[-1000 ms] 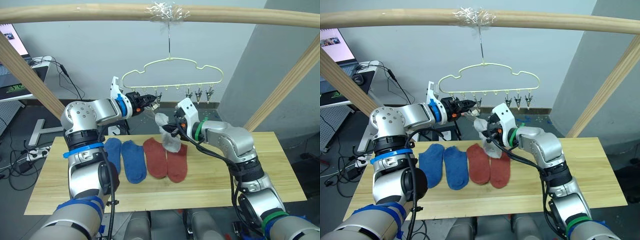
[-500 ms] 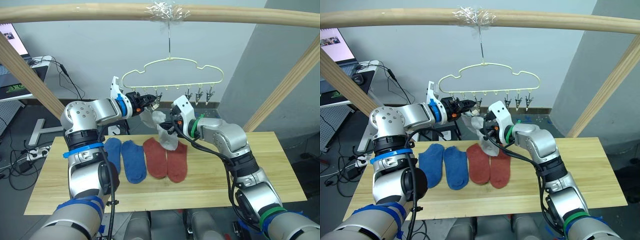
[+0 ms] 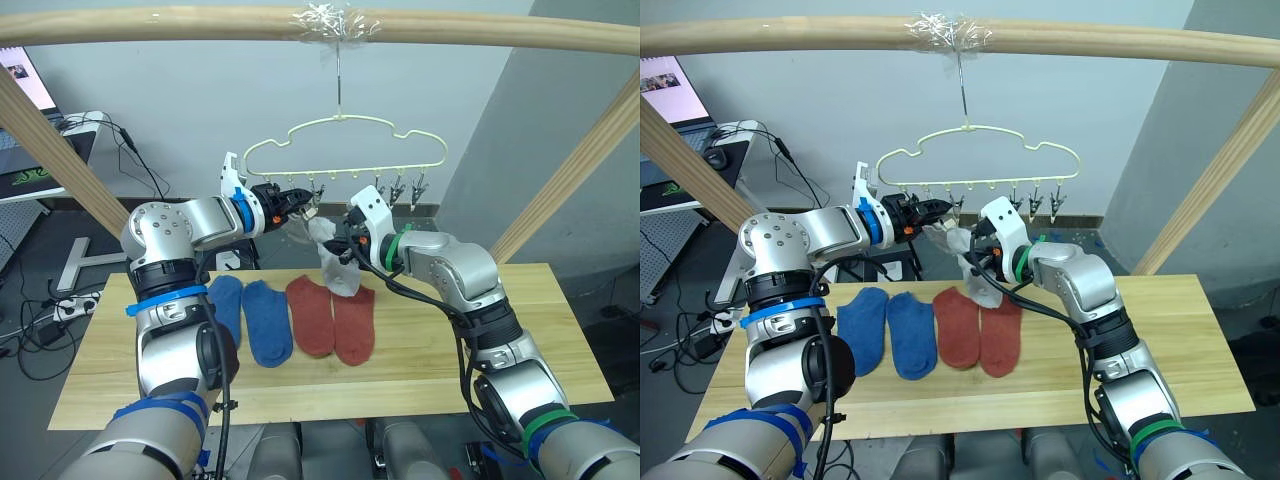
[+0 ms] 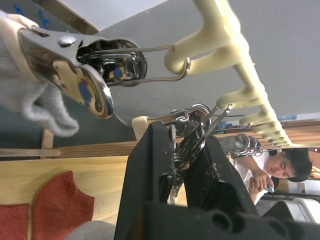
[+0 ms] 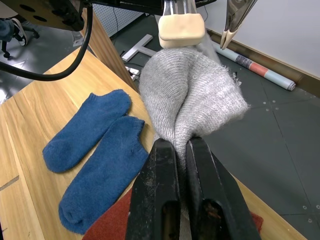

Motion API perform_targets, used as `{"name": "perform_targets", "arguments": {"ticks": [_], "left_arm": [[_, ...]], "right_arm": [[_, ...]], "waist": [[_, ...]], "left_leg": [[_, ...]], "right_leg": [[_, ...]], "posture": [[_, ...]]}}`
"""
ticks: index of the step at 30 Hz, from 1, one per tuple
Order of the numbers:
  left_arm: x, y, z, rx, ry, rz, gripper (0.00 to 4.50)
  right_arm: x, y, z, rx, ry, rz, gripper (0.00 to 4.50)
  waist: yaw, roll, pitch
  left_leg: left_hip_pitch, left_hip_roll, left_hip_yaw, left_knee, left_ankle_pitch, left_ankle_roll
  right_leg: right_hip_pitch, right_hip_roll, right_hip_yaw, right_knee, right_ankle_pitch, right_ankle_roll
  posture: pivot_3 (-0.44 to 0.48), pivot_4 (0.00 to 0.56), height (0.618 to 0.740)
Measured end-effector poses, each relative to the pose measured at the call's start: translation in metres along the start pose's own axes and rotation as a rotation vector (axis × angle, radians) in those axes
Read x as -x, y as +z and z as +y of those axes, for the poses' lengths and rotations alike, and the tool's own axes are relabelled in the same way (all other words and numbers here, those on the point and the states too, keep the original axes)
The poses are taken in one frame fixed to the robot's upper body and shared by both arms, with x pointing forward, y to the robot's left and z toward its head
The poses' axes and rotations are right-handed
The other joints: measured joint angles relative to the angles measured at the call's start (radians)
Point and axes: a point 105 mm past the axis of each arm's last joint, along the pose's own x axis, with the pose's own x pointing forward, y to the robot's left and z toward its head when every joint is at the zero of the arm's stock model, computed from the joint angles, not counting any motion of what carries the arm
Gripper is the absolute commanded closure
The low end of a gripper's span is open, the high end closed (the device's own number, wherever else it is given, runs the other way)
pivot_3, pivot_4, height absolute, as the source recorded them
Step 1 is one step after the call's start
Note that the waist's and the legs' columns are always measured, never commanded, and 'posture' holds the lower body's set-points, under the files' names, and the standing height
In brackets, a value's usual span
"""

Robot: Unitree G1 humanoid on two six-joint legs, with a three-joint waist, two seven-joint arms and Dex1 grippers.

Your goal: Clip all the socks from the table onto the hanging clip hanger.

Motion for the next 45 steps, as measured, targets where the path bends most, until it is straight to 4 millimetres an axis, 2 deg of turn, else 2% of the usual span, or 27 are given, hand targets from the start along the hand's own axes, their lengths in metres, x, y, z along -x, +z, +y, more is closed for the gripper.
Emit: {"name": "perform_targets", "arguments": {"ticks": [4, 13, 21, 23, 28, 29, 31, 32, 39, 45], "left_arm": [[0.0, 0.0, 0.0, 0.0, 0.0, 0.0, 4.19], [-0.001, 0.0, -0.001, -0.003, -0.003, -0.003, 4.19], [-0.001, -0.001, -0.001, -0.009, -0.004, -0.006, 4.19], [-0.001, -0.002, -0.001, -0.011, -0.005, -0.003, 3.47], [0.0, -0.009, 0.008, 0.008, 0.007, 0.012, 2.02], [0.0, -0.01, 0.008, 0.007, 0.007, 0.013, 1.8], [0.0, -0.01, 0.008, -0.007, 0.01, 0.021, 1.8], [0.0, -0.01, 0.007, -0.013, 0.009, 0.022, 1.76], [0.012, -0.002, -0.001, -0.115, -0.022, 0.003, 1.76], [0.019, -0.014, -0.01, -0.306, -0.044, 0.013, 1.76]], "right_arm": [[0.0, 0.001, 0.0, 0.001, 0.001, -0.002, 4.46], [-0.005, 0.017, 0.006, 0.026, 0.023, -0.029, 4.46], [-0.008, 0.016, 0.005, 0.018, 0.033, -0.025, 4.46], [-0.009, 0.015, 0.005, 0.017, 0.034, -0.022, 4.5], [-0.01, 0.014, 0.006, 0.019, 0.036, -0.018, 4.5], [-0.01, 0.014, 0.006, 0.019, 0.037, -0.017, 4.5], [-0.01, 0.014, 0.006, 0.019, 0.037, -0.017, 4.5], [-0.01, 0.014, 0.006, 0.02, 0.036, -0.017, 3.88], [-0.009, 0.011, 0.006, 0.049, 0.025, -0.004, 1.58], [0.005, -0.004, 0.004, 0.053, 0.006, 0.005, 1.58]], "waist": [[0.0, 0.0, 0.0], [0.0, 0.0, 0.0], [0.001, 0.0, 0.0], [0.001, 0.0, 0.0], [0.003, 0.0, 0.0], [0.004, 0.0, 0.0], [0.006, 0.0, 0.0], [0.006, 0.0, 0.0], [0.007, 0.0, 0.0], [0.023, 0.0, 0.0]], "left_leg": [[0.0, 0.0, 0.0, 0.0, 0.0, 0.0], [0.0, 0.0, 0.0, 0.0, 0.0, 0.0], [0.0, 0.0, 0.0, 0.0, 0.0, 0.0], [0.0, 0.0, 0.0, 0.0, 0.0, 0.0], [-0.004, 0.0, 0.0, 0.0, 0.0, 0.0], [-0.006, 0.0, 0.0, 0.0, 0.001, -0.001], [-0.006, 0.0, 0.0, 0.0, 0.001, -0.001], [-0.006, 0.0, 0.0, 0.0, 0.001, -0.001], [-0.007, 0.0, 0.0, -0.001, 0.002, -0.003], [-0.007, 0.0, 0.0, -0.001, 0.002, -0.003]], "right_leg": [[0.0, 0.0, 0.0, 0.0, 0.0, 0.0], [0.0, 0.0, 0.0, 0.0, 0.0, 0.0], [-0.001, 0.0, 0.0, 0.0, 0.0, 0.0], [-0.001, 0.0, 0.0, 0.0, 0.0, 0.0], [-0.005, 0.0, 0.0, 0.001, 0.0, 0.0], [-0.006, 0.0, 0.0, 0.001, 0.0, 0.0], [-0.006, 0.0, 0.0, 0.0, 0.0, 0.0], [-0.006, 0.0, 0.0, 0.0, 0.0, 0.0], [-0.007, 0.0, -0.001, 0.0, 0.0, 0.0], [-0.007, 0.0, -0.001, 0.0, 0.0, 0.0]], "posture": [[0.012, 0.172, 0.74], [0.025, 0.174, 0.74], [0.027, 0.174, 0.74], [0.027, 0.174, 0.74], [0.027, 0.174, 0.74], [0.027, 0.178, 0.74], [0.027, 0.178, 0.74], [0.027, 0.178, 0.74], [0.043, 0.174, 0.74], [0.056, 0.174, 0.74]]}}
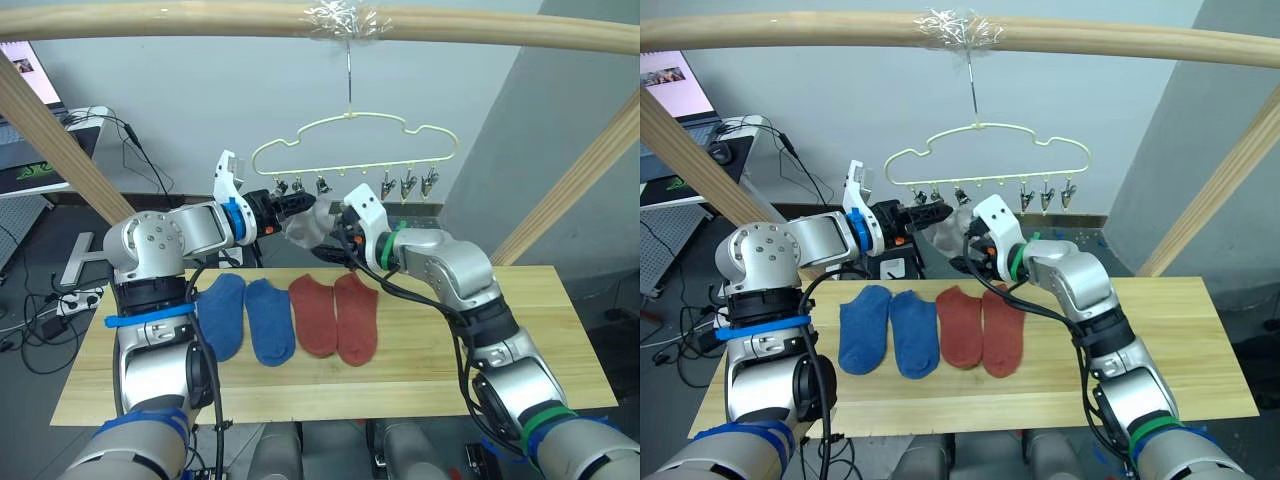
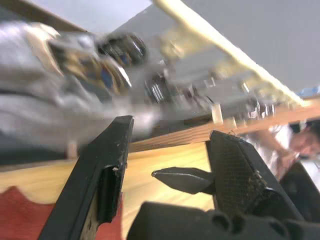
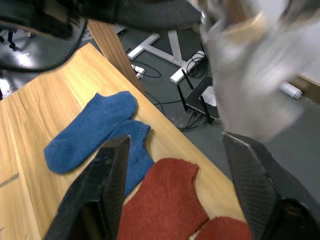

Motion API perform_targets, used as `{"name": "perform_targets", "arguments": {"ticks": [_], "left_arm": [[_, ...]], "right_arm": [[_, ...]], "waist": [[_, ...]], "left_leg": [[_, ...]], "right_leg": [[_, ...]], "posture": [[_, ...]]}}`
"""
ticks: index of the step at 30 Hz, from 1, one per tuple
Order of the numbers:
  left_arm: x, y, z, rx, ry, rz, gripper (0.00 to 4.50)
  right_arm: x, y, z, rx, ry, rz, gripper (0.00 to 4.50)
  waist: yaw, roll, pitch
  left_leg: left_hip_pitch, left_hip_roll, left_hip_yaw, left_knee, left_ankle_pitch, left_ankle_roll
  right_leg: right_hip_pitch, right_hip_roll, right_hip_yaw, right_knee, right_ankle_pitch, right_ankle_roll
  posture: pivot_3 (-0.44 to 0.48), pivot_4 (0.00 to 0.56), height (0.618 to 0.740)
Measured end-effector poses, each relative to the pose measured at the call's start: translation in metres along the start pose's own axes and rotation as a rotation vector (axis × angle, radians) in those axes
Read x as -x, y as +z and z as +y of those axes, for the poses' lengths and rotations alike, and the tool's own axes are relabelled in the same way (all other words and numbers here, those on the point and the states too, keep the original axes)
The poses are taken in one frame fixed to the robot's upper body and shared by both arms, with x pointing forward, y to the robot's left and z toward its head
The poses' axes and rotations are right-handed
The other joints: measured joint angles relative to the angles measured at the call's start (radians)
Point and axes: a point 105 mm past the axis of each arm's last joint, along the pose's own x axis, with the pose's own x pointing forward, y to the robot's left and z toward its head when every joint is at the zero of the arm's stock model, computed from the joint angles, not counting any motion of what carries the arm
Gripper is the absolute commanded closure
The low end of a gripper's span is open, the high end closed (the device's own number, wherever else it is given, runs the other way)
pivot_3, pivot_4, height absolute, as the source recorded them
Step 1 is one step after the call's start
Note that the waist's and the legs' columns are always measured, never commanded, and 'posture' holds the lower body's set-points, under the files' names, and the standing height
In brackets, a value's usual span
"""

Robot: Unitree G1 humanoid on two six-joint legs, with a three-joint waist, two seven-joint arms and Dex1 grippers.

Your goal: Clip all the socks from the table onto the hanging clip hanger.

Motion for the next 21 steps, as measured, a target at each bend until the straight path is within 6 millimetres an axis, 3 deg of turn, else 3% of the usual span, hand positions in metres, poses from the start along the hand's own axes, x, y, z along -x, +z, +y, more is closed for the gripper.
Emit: {"name": "perform_targets", "arguments": {"ticks": [4, 10, 15, 21], "left_arm": [[0.001, -0.005, -0.012, -0.192, -0.018, -0.063, 1.76], [0.001, -0.012, -0.02, -0.437, 0.027, -0.201, 1.76], [-0.006, -0.022, -0.027, -0.521, 0.051, -0.332, 1.76], [-0.018, -0.035, -0.03, -0.61, 0.092, -0.373, 1.76]], "right_arm": [[0.021, -0.008, 0.0, 0.014, -0.005, 0.008, 1.58], [0.068, -0.014, -0.004, 0.026, -0.05, 0.01, 1.58], [0.111, -0.002, -0.007, 0.066, -0.096, -0.011, 1.58], [0.139, 0.003, -0.005, 0.097, -0.141, -0.023, 1.58]], "waist": [[0.005, 0.0, 0.0], [0.008, 0.0, 0.0], [0.01, 0.0, 0.0], [0.006, 0.0, 0.0]], "left_leg": [[0.0, 0.0, 0.0, 0.0, 0.0, 0.0], [0.0, 0.0, 0.0, 0.001, -0.001, 0.002], [0.0, -0.001, 0.0, 0.001, -0.001, 0.002], [0.0, -0.001, 0.0, 0.001, -0.001, 0.002]], "right_leg": [[0.0, 0.0, 0.0, 0.0, 0.0, 0.0], [0.0, 0.0, 0.001, -0.001, 0.0, 0.0], [0.001, 0.0, 0.001, -0.001, 0.0, 0.0], [0.001, 0.0, 0.001, -0.001, 0.0, 0.0]], "posture": [[0.057, 0.178, 0.74], [0.05, 0.18, 0.74], [0.035, 0.181, 0.74], [0.007, 0.194, 0.74]]}}
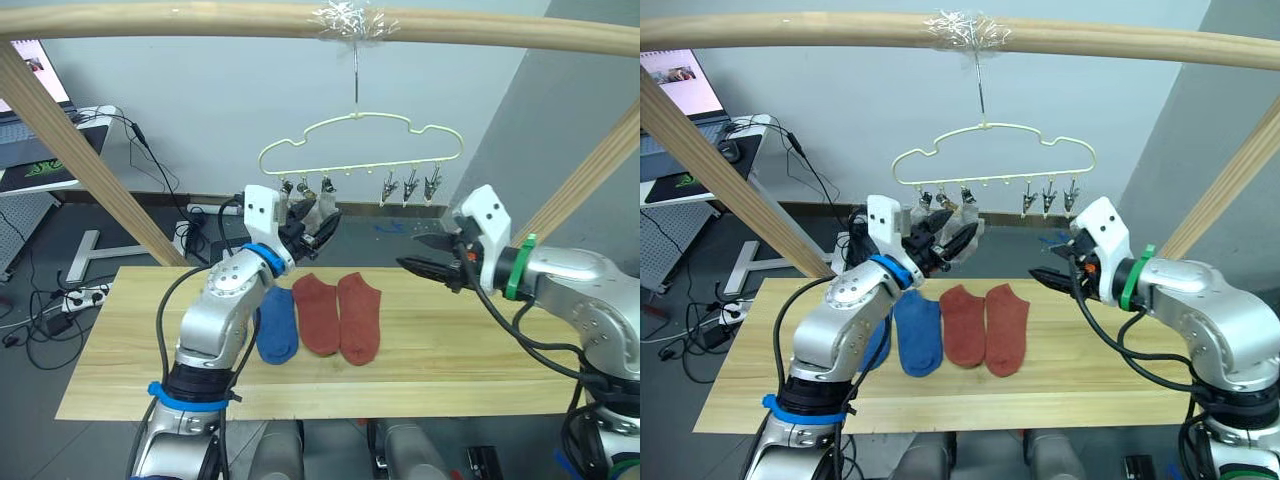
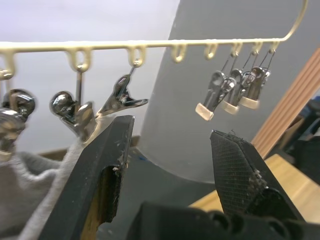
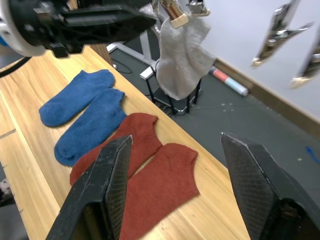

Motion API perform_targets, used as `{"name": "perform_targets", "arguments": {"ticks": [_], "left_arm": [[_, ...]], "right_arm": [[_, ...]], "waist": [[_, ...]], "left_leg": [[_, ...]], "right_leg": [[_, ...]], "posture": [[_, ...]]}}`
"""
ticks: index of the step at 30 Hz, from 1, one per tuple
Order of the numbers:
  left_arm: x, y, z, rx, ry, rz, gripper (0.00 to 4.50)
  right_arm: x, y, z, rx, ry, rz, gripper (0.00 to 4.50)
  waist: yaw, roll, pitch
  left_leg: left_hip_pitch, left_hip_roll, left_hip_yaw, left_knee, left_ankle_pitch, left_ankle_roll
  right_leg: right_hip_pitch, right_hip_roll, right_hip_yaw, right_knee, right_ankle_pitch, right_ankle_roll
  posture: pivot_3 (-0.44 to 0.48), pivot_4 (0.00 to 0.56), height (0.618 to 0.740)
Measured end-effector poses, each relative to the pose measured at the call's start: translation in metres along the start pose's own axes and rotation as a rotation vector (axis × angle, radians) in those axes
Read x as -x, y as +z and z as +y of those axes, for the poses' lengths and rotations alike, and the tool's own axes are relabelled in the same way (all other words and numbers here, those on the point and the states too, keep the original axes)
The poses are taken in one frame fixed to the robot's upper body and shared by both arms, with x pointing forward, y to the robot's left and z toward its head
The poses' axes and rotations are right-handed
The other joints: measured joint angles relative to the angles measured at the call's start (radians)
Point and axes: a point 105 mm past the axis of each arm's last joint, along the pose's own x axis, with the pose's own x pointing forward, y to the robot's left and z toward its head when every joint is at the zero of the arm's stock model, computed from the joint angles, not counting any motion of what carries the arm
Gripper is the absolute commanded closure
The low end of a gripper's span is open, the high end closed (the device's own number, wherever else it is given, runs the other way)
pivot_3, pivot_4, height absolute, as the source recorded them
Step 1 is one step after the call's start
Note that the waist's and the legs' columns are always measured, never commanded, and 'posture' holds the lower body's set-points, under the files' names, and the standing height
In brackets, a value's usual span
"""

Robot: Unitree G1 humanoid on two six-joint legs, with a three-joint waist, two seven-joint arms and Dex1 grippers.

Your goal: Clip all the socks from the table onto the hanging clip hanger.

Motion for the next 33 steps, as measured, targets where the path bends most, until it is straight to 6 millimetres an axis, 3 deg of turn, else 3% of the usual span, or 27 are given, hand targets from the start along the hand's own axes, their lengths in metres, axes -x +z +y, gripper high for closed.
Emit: {"name": "perform_targets", "arguments": {"ticks": [7, 18, 27, 33], "left_arm": [[-0.007, -0.017, 0.012, -0.095, 0.127, -0.012, 1.76], [-0.031, -0.041, -0.006, -0.115, 0.053, 0.032, 1.76], [-0.041, -0.057, 0.028, -0.184, 0.198, 0.116, 1.76], [-0.04, -0.059, 0.032, -0.2, 0.219, 0.12, 1.76]], "right_arm": [[0.014, 0.006, -0.001, 0.022, -0.051, -0.024, 1.58], [0.015, 0.002, 0.007, -0.003, -0.081, -0.029, 1.58], [0.018, 0.0, 0.008, -0.018, -0.114, -0.03, 1.58], [0.018, -0.001, 0.007, -0.023, -0.127, -0.028, 1.58]], "waist": [[-0.003, 0.0, 0.0], [-0.007, 0.0, 0.0], [-0.024, 0.0, 0.0], [-0.031, 0.0, 0.0]], "left_leg": [[0.0, 0.0, 0.0, 0.0, 0.0, 0.0], [0.0, 0.0, 0.0, 0.001, 0.0, 0.001], [0.0, 0.0, 0.0, 0.0, 0.0, 0.001], [0.0, 0.0, 0.0, 0.0, 0.0, 0.001]], "right_leg": [[0.0, 0.0, 0.001, 0.0, 0.0, 0.0], [0.0, 0.0, 0.0, 0.0, 0.0, 0.0], [0.0, 0.0, 0.0, 0.0, 0.0, 0.0], [0.0, 0.0, 0.0, 0.0, 0.0, 0.0]], "posture": [[-0.026, 0.21, 0.74], [-0.083, 0.198, 0.74], [-0.094, 0.192, 0.74], [-0.086, 0.192, 0.74]]}}
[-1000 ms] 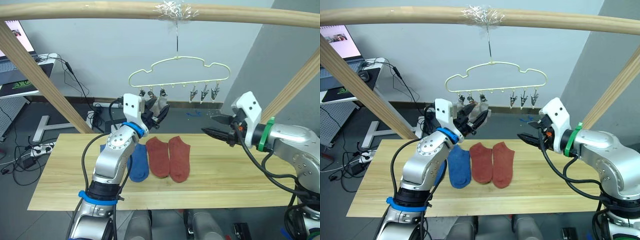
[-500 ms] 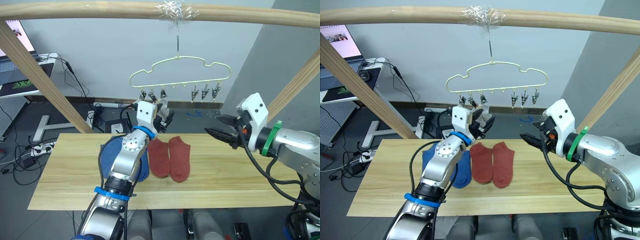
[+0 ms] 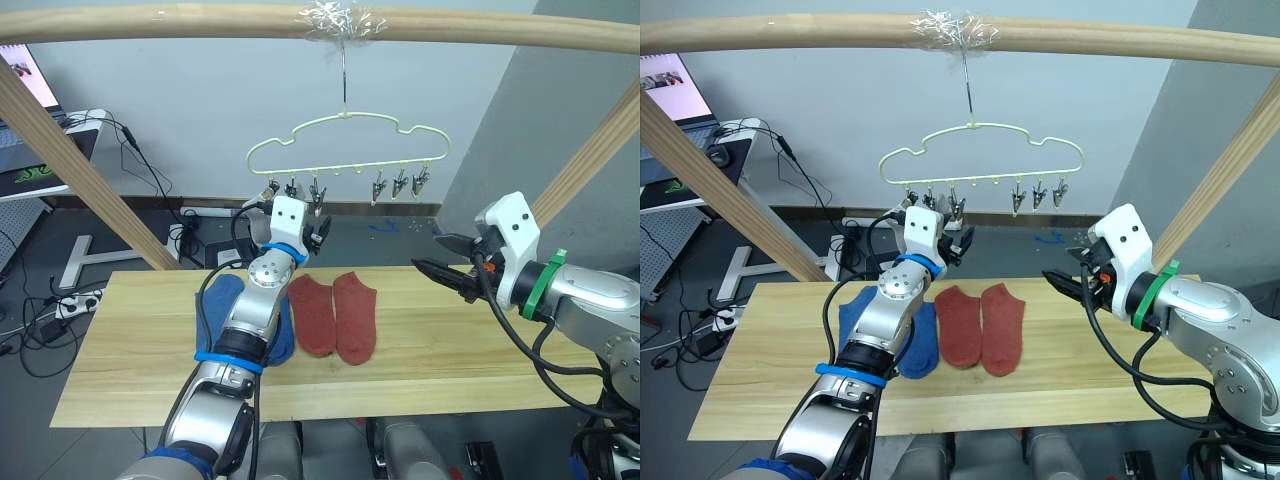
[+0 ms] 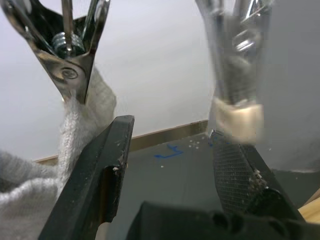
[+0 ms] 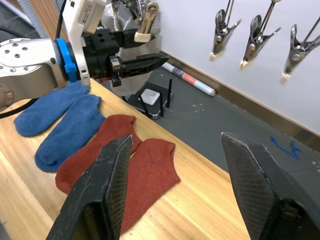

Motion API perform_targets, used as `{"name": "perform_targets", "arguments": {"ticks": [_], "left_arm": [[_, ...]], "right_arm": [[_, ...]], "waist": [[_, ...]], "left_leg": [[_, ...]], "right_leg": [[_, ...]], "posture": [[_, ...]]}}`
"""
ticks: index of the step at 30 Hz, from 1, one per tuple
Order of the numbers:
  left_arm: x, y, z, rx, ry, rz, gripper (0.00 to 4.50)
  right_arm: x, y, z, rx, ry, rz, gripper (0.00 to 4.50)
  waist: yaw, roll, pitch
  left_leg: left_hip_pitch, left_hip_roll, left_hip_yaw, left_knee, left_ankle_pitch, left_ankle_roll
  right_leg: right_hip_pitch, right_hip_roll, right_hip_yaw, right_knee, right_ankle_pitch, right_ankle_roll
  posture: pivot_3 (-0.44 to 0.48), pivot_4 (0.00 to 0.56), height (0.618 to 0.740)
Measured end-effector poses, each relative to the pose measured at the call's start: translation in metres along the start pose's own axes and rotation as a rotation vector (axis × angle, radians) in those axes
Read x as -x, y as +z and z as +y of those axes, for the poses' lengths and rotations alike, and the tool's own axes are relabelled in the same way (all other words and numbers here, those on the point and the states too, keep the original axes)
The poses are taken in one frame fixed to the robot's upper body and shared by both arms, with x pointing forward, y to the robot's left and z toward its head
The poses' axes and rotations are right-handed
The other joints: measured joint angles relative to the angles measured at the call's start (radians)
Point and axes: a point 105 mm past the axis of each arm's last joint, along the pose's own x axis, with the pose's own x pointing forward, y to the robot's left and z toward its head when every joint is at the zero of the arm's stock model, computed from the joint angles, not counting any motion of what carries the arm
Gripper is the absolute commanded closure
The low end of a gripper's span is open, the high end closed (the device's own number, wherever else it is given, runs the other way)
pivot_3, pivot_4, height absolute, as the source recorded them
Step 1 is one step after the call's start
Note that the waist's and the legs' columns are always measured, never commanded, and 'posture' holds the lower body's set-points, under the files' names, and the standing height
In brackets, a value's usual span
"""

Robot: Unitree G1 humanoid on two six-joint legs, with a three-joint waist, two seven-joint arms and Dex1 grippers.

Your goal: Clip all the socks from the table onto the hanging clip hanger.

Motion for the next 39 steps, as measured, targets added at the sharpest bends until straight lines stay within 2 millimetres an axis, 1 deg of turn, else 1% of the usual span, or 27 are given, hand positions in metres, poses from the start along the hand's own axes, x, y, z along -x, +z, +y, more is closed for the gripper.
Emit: {"name": "perform_targets", "arguments": {"ticks": [6, 10, 15, 20, 25, 27, 34, 39], "left_arm": [[0.0, 0.006, 0.003, 0.058, 0.001, -0.031, 1.76], [0.001, 0.024, 0.002, 0.114, 0.001, -0.1, 1.76], [0.0, 0.035, 0.0, 0.132, -0.004, -0.14, 1.76], [-0.001, 0.036, -0.002, 0.134, -0.011, -0.143, 1.76], [-0.001, 0.038, -0.004, 0.144, -0.016, -0.148, 1.76], [-0.002, 0.041, -0.005, 0.148, -0.019, -0.155, 2.12], [-0.003, 0.048, -0.004, 0.148, -0.009, -0.177, 2.12], [-0.003, 0.049, -0.004, 0.151, -0.002, -0.176, 2.12]], "right_arm": [[0.0, 0.0, 0.0, -0.002, -0.003, 0.0, 1.58], [0.0, 0.0, 0.001, -0.005, 0.002, -0.001, 1.58], [-0.001, 0.0, 0.002, -0.009, 0.011, -0.002, 1.58], [0.0, 0.001, 0.001, -0.002, 0.0, 0.001, 1.58], [0.001, 0.006, -0.001, 0.007, -0.011, -0.019, 1.58], [0.001, 0.008, 0.0, 0.009, -0.007, -0.024, 1.56], [0.0, 0.008, 0.001, 0.003, -0.004, -0.026, 1.56], [0.0, 0.008, 0.001, 0.002, -0.01, -0.026, 1.56]], "waist": [[0.0, 0.0, 0.0], [0.0, 0.0, 0.0], [0.0, 0.0, 0.0], [0.0, 0.0, 0.0], [0.0, 0.0, 0.0], [0.0, 0.0, 0.0], [0.0, 0.0, 0.0], [0.0, 0.0, 0.0]], "left_leg": [[0.0, 0.0, 0.0, 0.0, 0.0, 0.0], [0.0, 0.0, 0.0, 0.0, 0.0, 0.0], [0.0, 0.0, 0.0, 0.0, 0.0, 0.0], [0.0, 0.0, 0.0, 0.0, 0.0, 0.0], [0.0, 0.0, 0.0, 0.0, 0.0, 0.0], [0.0, 0.0, 0.0, 0.0, 0.0, 0.0], [0.0, 0.0, 0.0, 0.0, 0.0, 0.0], [0.0, 0.0, 0.0, 0.0, 0.0, 0.0]], "right_leg": [[0.0, 0.0, 0.0, 0.0, 0.0, 0.0], [0.0, 0.0, 0.0, 0.0, 0.0, 0.0], [0.0, 0.0, 0.0, 0.0, 0.0, 0.0], [0.0, 0.0, 0.0, 0.0, 0.0, 0.0], [0.0, 0.0, 0.0, 0.0, 0.0, 0.0], [0.0, 0.0, 0.0, 0.0, 0.0, 0.0], [0.0, 0.0, 0.0, 0.0, 0.0, 0.0], [0.0, 0.0, 0.0, 0.0, 0.0, 0.0]], "posture": [[-0.082, 0.196, 0.74], [-0.081, 0.199, 0.74], [-0.082, 0.198, 0.74], [-0.086, 0.2, 0.74], [-0.086, 0.204, 0.74], [-0.086, 0.206, 0.74], [-0.088, 0.209, 0.74], [-0.089, 0.213, 0.74]]}}
